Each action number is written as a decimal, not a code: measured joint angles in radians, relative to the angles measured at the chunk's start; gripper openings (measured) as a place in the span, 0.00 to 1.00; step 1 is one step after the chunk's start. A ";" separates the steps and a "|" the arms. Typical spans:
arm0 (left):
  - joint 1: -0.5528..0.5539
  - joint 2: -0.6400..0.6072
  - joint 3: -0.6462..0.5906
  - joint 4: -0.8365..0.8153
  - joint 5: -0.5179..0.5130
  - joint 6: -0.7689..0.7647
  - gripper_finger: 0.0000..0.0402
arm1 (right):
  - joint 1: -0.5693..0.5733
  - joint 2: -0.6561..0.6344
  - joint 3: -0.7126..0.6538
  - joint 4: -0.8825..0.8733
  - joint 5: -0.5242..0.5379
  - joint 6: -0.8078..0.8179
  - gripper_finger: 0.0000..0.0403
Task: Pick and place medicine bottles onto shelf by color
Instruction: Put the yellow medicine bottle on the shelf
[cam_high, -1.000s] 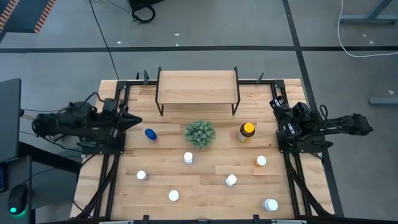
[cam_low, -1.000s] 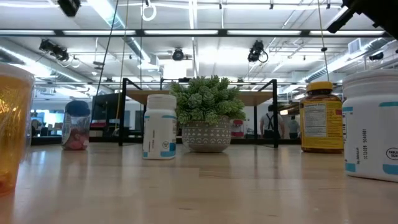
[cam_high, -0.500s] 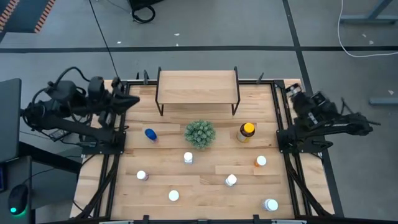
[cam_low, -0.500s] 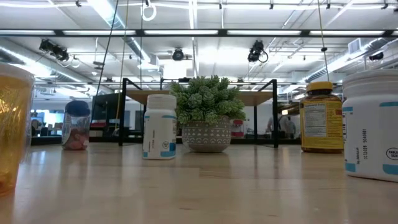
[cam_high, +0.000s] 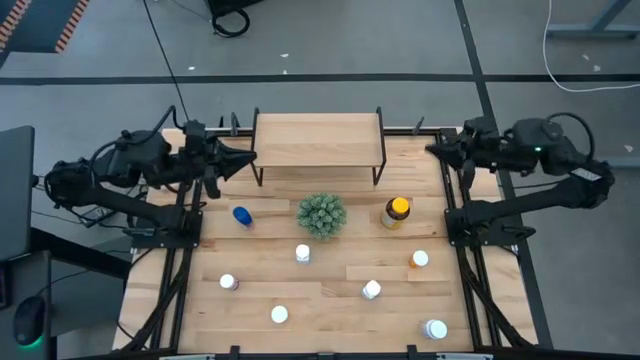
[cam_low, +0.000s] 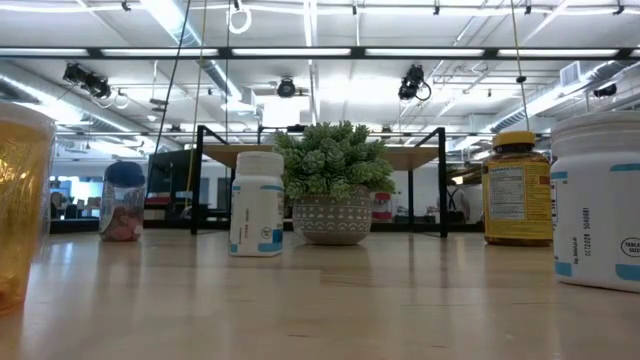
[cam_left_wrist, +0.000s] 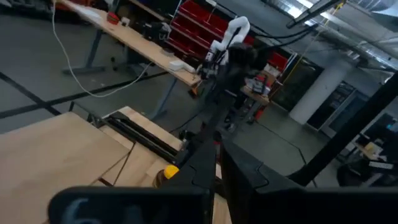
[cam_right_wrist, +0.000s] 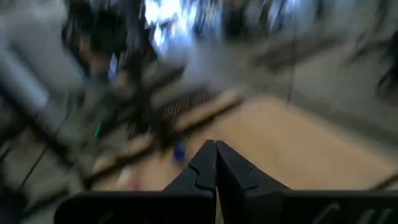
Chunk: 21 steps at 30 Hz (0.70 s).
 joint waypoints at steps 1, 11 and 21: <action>0.005 0.004 0.000 0.017 0.000 0.005 0.07 | 0.000 0.021 0.019 -0.059 -0.039 0.023 0.01; 0.014 0.021 0.001 0.120 -0.001 -0.005 0.08 | 0.002 0.126 0.098 0.184 -0.174 0.284 0.01; 0.015 0.025 0.001 0.124 -0.007 0.118 0.08 | 0.001 0.176 0.101 0.231 -0.225 0.196 0.01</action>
